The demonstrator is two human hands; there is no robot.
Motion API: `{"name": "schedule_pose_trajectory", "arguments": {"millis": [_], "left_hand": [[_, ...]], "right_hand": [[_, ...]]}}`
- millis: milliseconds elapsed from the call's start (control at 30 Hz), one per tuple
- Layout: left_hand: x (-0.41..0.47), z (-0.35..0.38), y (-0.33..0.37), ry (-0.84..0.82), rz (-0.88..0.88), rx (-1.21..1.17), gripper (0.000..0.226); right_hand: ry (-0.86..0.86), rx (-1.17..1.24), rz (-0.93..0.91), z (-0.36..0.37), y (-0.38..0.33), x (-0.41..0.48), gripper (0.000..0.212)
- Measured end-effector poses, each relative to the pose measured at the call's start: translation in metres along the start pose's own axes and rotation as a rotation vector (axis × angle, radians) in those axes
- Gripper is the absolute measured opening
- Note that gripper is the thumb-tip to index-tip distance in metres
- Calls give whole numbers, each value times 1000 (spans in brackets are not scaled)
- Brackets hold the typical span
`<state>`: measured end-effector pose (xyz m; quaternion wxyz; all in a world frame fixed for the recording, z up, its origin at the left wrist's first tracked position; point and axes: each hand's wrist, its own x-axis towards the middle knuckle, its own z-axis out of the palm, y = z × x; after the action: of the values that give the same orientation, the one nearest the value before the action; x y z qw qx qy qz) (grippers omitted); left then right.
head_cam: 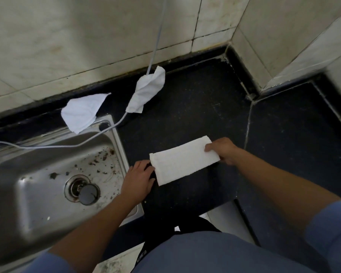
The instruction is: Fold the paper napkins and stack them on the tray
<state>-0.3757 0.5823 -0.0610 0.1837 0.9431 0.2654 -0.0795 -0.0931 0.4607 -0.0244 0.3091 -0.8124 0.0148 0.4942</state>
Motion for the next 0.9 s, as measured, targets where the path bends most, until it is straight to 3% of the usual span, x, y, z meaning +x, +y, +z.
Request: {"name": "schedule_pose_trajectory", "arguments": {"millis": [167,333,500,700,800,900], "left_hand": [[-12,-14,-27,109,-149,-116,29],[-30,-25,-47,98,-264,-134,24],[-46,-26,-52,90,-301,-181,27],[-46,-23,-51,73,-290,-174,24],[-31,-23,-42,111,-223,-165,19],[-12,-19,-23,93,-97,-95,22]], "right_hand": [[-95,22,-142,24,-21,-26,17],[-83,-457,-394,100,-13,-38,21],[-58,-781,-452,142,0,-35,17],[-78,-877,-501,155,10,-36,31],[-141,-798,-516,147,14,-38,44],[-37,-890,-703,122,20,-37,32]]}}
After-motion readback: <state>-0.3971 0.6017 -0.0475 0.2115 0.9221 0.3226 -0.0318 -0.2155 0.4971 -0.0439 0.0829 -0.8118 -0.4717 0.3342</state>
